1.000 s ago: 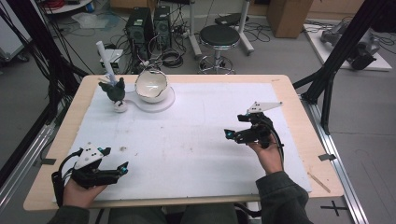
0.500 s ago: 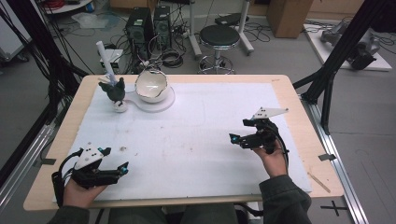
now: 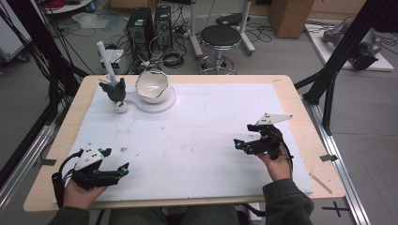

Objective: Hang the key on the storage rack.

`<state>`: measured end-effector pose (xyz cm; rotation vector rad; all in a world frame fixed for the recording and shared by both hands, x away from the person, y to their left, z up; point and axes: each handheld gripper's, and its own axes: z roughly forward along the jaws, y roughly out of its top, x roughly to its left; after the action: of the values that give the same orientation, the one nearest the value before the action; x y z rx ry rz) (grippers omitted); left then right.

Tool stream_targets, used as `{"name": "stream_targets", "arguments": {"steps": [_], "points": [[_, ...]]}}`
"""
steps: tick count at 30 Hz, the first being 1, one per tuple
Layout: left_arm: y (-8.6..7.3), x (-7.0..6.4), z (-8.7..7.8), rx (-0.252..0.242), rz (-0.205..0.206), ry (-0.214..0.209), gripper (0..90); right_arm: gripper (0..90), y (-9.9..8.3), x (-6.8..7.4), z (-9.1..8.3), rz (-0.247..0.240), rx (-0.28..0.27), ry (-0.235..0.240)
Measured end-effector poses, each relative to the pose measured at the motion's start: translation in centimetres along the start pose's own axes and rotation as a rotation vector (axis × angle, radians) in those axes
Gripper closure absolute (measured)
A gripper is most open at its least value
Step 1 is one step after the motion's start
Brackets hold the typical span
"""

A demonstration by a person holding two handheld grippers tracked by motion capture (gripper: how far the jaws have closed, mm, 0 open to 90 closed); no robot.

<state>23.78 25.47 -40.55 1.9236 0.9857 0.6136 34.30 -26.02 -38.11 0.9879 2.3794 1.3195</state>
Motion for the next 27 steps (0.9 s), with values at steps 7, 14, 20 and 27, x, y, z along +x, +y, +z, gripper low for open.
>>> {"name": "stream_targets", "arguments": {"steps": [7, 14, 20, 27], "points": [[0.0, 0.0, 0.0, 0.002, 0.002, 0.002, 18.6, 11.8, -0.7, -0.1, -0.2, 0.005, -0.001, -0.005], [0.0, 0.0, 0.0, 0.003, -0.002, 0.001, 18.6, 11.8, -1.5, -0.2, -0.5, 0.020, -0.002, -0.002], [0.0, 0.0, 0.0, 0.003, 0.002, -0.001, 18.6, 11.8, -2.2, -0.4, -0.8, 0.027, -0.004, -0.005], [-0.1, 0.0, 0.0, 0.001, 0.000, -0.002, 18.6, 11.7, -2.8, -0.4, -1.0, 0.037, -0.003, -0.002]]}}
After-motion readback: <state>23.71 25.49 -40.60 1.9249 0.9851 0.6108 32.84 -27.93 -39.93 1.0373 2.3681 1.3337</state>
